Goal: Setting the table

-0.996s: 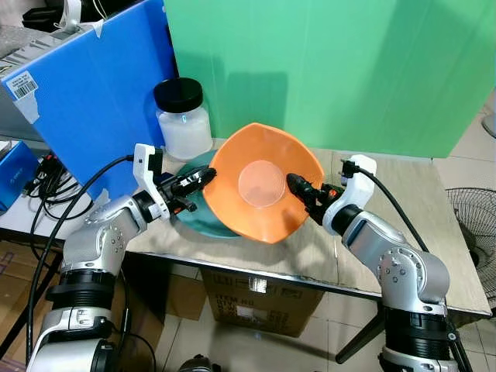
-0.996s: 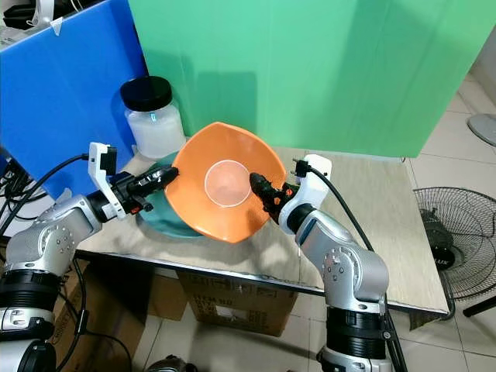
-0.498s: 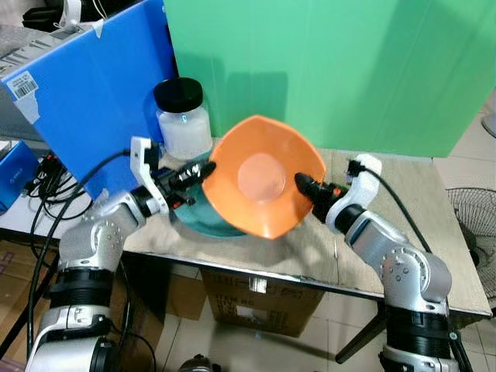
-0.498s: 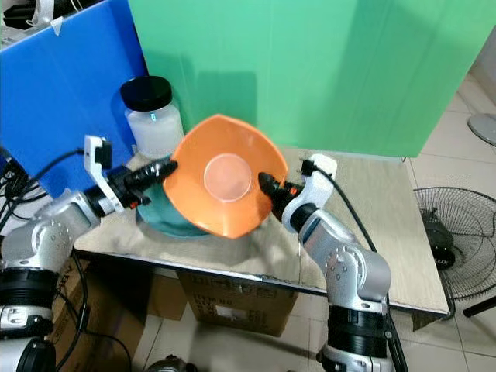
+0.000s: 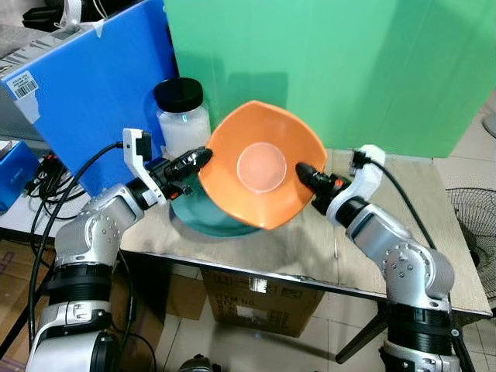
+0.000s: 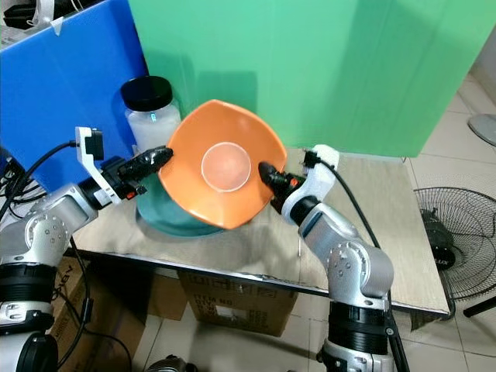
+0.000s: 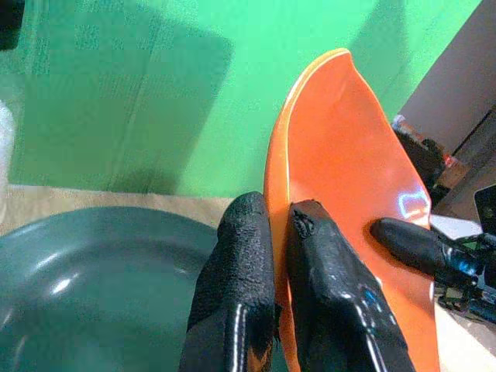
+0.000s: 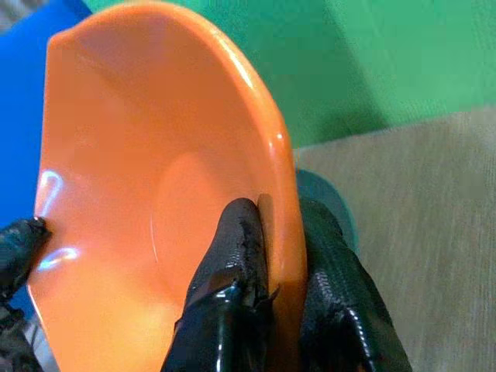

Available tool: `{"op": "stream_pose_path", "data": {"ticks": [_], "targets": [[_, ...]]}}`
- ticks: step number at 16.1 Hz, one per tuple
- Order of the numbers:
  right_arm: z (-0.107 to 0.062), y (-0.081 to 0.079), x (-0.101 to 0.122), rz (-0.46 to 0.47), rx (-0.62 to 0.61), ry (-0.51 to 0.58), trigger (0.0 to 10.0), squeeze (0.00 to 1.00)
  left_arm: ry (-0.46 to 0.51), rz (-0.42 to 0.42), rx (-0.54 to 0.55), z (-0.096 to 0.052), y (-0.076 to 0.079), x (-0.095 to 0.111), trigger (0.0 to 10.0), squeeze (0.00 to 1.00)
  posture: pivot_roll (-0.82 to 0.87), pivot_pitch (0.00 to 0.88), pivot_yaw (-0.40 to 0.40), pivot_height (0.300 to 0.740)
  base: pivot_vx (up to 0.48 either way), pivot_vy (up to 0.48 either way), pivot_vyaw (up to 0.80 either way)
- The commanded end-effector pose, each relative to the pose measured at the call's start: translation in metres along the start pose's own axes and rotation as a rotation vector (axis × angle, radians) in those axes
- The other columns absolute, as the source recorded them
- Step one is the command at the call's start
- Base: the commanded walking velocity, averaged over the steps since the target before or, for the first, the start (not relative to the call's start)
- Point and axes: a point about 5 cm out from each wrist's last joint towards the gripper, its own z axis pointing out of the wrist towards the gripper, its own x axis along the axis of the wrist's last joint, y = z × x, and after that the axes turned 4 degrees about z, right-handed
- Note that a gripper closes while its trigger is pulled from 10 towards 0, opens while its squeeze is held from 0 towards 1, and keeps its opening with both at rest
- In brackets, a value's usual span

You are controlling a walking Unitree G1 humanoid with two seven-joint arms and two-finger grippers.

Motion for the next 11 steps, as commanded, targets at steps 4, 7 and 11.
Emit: {"op": "stream_pose_path", "data": {"ticks": [4,7,11], "targets": [[-0.002,-0.011,0.011,0.017,0.066,0.064,0.0,0.0,0.023,0.027,0.015,0.013,0.005,0.012,10.0,0.0,0.06,0.0,0.041,0.74,0.0,0.0,0.0],[-0.014,-0.004,0.025,0.066,0.051,0.146,0.0,0.0,0.057,0.02,0.023,0.015,0.004,0.016,10.0,1.0,0.04,0.0,0.06,0.74,0.0,0.0,0.0],[-0.026,0.01,0.038,0.079,-0.006,0.222,0.0,0.0,0.136,0.015,0.046,0.011,0.002,0.025,10.0,0.0,0.03,0.0,0.068,0.74,0.0,0.0,0.0]]}}
